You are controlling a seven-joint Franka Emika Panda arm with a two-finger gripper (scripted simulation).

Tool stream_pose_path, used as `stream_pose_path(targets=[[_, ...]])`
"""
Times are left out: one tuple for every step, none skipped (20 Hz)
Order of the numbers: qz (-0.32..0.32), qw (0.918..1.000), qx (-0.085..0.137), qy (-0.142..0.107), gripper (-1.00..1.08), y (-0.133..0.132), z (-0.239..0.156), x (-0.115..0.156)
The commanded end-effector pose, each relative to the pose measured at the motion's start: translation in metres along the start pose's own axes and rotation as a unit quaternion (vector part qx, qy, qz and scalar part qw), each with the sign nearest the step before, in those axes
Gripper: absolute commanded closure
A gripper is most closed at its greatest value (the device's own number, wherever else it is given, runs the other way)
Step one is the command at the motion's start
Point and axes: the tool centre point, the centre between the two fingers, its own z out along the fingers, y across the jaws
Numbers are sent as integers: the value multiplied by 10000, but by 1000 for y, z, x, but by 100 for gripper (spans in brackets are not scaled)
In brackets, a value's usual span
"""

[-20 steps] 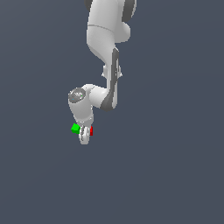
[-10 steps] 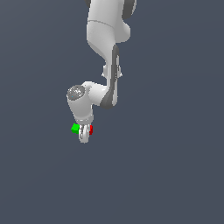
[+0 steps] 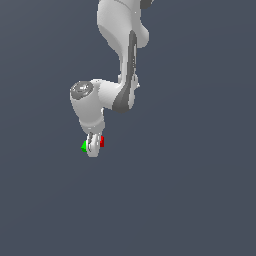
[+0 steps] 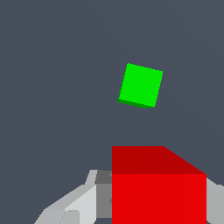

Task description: Stack the red cube on top of the green cube.

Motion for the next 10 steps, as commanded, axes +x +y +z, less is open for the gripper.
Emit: stream_pose_path(targets=[[0, 10000, -4, 1, 108, 0, -12, 0], [0, 10000, -4, 1, 108, 0, -16, 0], [-1, 10000, -4, 3, 108, 0, -18, 0], [-1, 10000, -4, 3, 108, 0, -20, 0], [-1, 10000, -4, 3, 108, 0, -21, 0], [-1, 10000, -4, 3, 108, 0, -22, 0], [-1, 10000, 1, 3, 108, 0, -20, 0], [-1, 10000, 1, 3, 108, 0, -20, 0], [-1, 10000, 1, 3, 108, 0, -19, 1], [-1, 10000, 1, 3, 108, 0, -18, 3]])
